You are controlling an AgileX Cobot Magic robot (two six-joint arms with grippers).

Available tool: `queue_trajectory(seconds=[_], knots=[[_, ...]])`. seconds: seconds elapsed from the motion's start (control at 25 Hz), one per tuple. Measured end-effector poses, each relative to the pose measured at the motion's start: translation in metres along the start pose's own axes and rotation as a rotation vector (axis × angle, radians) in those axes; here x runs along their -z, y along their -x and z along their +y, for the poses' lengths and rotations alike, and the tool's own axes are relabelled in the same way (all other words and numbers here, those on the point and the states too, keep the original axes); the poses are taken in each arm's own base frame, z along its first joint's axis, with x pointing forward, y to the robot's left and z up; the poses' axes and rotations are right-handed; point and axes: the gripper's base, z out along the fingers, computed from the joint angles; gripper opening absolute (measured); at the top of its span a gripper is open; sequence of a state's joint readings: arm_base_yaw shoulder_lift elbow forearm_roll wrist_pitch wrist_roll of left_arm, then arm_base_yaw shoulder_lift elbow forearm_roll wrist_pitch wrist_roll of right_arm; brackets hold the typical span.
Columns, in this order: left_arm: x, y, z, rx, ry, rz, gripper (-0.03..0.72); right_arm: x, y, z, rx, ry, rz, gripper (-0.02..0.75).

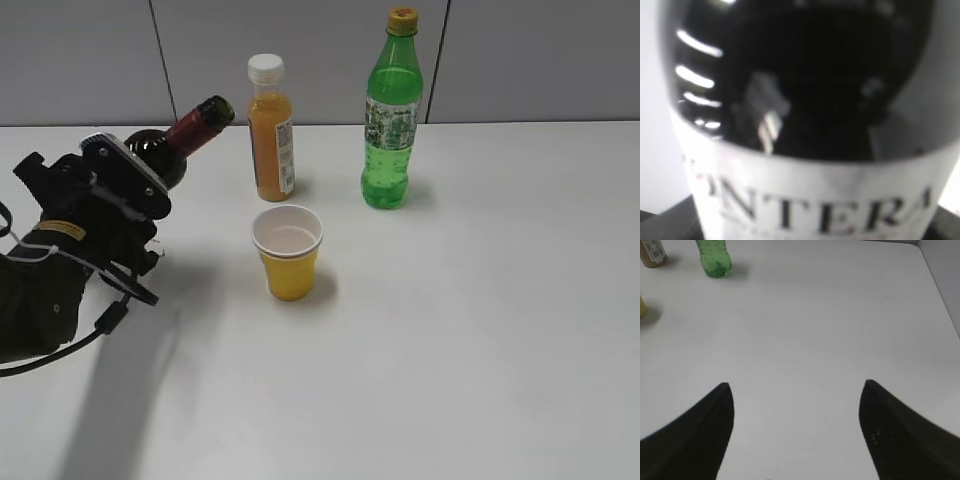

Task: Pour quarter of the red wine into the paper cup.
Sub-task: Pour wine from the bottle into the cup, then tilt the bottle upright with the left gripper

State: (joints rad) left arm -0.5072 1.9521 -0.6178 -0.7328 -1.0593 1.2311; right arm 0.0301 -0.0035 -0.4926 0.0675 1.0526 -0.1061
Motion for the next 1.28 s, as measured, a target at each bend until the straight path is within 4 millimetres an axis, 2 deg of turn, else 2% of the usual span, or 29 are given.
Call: queue_trajectory(seconds=[0.6, 1.28], knots=[[0.003, 0.007, -0.002, -0.274, 0.016, -0.042, 0.532, 0.000, 0.000, 0.000, 0.000, 0.000, 0.000, 0.594], [0.004, 0.011, -0.001, -0.451, 0.047, -0.079, 0.532, 0.000, 0.000, 0.000, 0.000, 0.000, 0.000, 0.594]])
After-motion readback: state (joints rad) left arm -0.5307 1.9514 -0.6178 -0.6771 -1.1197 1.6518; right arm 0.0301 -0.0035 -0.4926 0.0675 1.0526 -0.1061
